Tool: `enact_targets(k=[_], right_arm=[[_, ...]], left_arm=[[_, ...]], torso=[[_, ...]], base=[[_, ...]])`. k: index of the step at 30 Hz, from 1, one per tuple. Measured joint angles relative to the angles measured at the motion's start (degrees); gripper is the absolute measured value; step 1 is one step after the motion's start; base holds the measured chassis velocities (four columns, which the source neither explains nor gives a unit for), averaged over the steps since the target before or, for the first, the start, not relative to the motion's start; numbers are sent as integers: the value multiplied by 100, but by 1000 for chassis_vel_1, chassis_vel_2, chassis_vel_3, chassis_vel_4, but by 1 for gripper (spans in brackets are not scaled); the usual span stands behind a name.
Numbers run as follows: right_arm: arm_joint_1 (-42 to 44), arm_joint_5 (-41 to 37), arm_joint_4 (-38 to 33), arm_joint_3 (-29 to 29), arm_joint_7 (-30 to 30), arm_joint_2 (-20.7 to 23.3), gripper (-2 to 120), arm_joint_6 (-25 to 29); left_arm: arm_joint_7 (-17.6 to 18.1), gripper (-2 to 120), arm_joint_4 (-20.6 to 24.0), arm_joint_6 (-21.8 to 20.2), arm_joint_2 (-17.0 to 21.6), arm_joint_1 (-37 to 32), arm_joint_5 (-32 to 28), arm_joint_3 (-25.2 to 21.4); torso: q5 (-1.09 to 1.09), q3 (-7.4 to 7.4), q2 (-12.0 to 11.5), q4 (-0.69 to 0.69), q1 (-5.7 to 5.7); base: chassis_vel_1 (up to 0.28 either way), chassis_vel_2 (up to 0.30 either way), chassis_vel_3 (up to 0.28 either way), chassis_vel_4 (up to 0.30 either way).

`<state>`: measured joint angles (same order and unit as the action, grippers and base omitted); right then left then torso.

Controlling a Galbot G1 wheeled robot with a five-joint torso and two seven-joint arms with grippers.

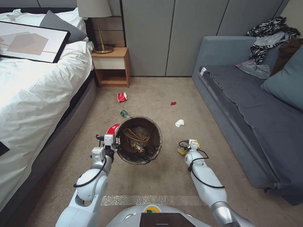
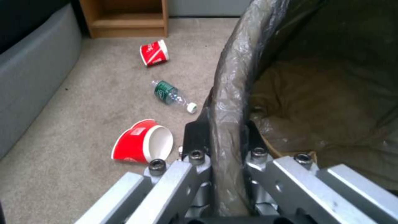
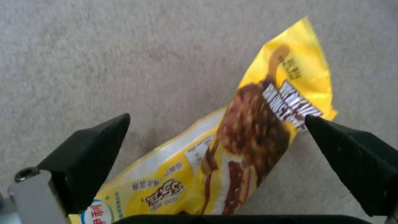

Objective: Pick up the trash bin, then pick up the garbage from the floor and place it into the trash bin.

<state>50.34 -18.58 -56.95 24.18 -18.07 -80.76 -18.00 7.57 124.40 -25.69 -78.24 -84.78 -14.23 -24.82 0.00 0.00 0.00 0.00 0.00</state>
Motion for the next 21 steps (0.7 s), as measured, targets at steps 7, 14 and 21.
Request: enact_targets(k=[7,14,21], right_arm=[[-12,-17,215,34,40,-38,92,91],[-12,-10,304,58,63,-34,66,180],[-9,2,325,65,71,-30,42,233]], left_arm=[[4,3,0,1,-1,5,2,4],[12,3,-7,1,-7,18,3,17],[16,3,-14,-3,-16,31,7,34]], torso=[[0,0,0,0,0],[0,0,0,0,0],[0,0,1,0,0]], base=[[0,0,0,0],[0,0,0,0],[0,0,0,0]])
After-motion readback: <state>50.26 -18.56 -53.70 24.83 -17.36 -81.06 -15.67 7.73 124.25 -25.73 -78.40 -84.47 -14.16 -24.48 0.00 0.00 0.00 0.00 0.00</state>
